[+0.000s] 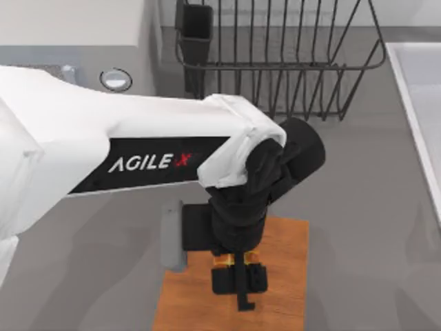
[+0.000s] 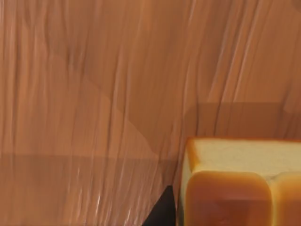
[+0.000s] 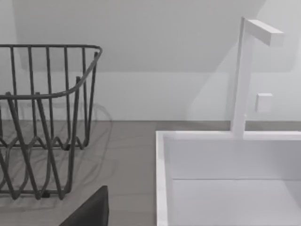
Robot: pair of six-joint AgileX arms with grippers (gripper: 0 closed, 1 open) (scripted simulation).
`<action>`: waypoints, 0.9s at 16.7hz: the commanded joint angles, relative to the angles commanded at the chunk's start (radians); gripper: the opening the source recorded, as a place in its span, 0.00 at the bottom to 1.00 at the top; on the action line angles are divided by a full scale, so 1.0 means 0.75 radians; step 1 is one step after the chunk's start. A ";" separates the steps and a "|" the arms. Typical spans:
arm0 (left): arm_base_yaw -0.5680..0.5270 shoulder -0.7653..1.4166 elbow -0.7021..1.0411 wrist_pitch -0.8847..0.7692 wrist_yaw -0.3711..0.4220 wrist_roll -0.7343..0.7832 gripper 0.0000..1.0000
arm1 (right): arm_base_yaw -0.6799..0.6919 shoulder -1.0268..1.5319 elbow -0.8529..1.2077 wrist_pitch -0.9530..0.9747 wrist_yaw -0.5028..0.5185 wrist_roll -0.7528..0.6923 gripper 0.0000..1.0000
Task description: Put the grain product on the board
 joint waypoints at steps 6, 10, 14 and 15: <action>0.000 0.000 0.000 0.000 0.000 0.000 0.38 | 0.000 0.000 0.000 0.000 0.000 0.000 1.00; 0.000 0.000 0.000 0.000 0.000 0.000 0.68 | 0.000 0.000 0.000 0.000 0.000 0.000 1.00; 0.000 0.000 0.000 0.000 0.000 0.000 0.98 | 0.000 0.000 0.000 0.000 0.000 0.000 1.00; 0.000 0.000 0.000 0.000 0.000 0.000 1.00 | 0.000 0.000 0.000 0.000 0.000 0.000 1.00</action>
